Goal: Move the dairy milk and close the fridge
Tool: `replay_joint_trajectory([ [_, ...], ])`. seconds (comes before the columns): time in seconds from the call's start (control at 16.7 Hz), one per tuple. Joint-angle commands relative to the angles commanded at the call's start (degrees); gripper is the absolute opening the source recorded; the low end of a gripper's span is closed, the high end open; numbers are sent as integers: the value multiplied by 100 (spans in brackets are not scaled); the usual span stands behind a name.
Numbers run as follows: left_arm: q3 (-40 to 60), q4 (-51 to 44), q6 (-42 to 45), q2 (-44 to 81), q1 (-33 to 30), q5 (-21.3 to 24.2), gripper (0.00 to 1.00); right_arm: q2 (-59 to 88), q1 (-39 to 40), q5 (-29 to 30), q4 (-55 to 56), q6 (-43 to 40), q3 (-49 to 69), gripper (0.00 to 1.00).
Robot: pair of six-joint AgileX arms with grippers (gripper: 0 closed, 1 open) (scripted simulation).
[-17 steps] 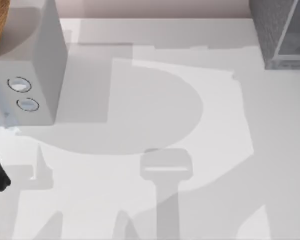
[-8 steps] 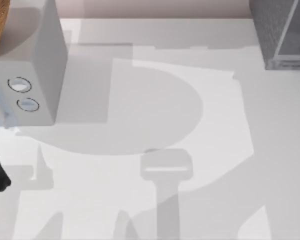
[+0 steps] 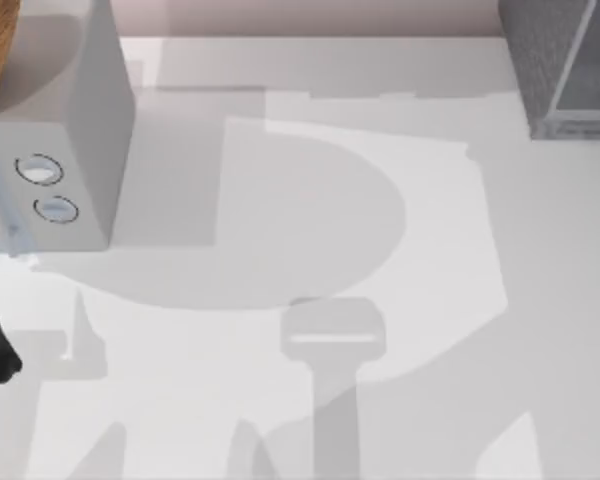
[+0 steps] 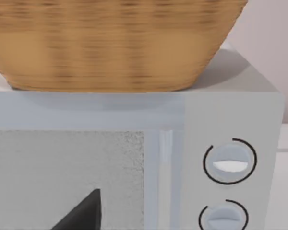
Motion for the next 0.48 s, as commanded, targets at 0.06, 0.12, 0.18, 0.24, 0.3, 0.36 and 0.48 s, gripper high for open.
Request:
replay_joint_trajectory([
  [0.06, 0, 0, 0, 0, 0, 0, 100, 0, 0, 0, 0, 0, 0, 60],
  [0.12, 0, 0, 0, 0, 0, 0, 100, 0, 0, 0, 0, 0, 0, 68],
  [0.18, 0, 0, 0, 0, 0, 0, 100, 0, 0, 0, 0, 0, 0, 75],
  [0.24, 0, 0, 0, 0, 0, 0, 100, 0, 0, 0, 0, 0, 0, 83],
  [0.3, 0, 0, 0, 0, 0, 0, 100, 0, 0, 0, 0, 0, 0, 90],
  [0.36, 0, 0, 0, 0, 0, 0, 100, 0, 0, 0, 0, 0, 0, 98],
  [0.48, 0, 0, 0, 0, 0, 0, 100, 0, 0, 0, 0, 0, 0, 100],
])
